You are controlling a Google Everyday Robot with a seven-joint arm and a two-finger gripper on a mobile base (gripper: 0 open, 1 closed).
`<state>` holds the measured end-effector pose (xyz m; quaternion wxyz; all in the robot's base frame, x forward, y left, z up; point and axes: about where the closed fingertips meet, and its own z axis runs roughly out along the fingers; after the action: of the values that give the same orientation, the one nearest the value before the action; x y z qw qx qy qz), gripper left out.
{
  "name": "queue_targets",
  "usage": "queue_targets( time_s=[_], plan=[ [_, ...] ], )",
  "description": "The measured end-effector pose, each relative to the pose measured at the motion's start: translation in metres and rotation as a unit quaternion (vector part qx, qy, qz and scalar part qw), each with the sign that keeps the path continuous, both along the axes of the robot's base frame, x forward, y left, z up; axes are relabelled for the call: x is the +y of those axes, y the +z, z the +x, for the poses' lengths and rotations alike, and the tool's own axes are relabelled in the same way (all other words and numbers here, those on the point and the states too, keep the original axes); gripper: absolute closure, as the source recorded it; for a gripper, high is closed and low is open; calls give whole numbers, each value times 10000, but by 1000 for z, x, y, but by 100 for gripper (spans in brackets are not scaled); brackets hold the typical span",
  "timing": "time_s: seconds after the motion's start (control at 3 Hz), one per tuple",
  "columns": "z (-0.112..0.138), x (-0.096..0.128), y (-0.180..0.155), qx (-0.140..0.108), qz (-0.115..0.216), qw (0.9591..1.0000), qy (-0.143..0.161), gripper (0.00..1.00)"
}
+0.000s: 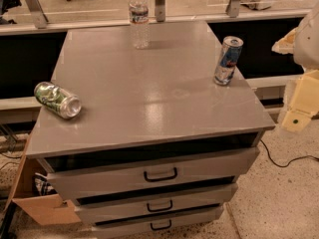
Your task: Knock redbull can over
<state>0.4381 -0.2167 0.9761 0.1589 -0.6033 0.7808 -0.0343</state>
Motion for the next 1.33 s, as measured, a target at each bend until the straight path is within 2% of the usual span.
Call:
queue_targets(
  time_s=[0.33,0.67,1.0,1.33],
  plan=[
    [0,0,0,-1,0,10000,0,0],
    [17,-15,-1,-131,155,9997,-154,0],
    [49,-35,-9,-294,354,9983,-347,0],
    [84,-51,-22,-465,722,9949,-525,0]
  ],
)
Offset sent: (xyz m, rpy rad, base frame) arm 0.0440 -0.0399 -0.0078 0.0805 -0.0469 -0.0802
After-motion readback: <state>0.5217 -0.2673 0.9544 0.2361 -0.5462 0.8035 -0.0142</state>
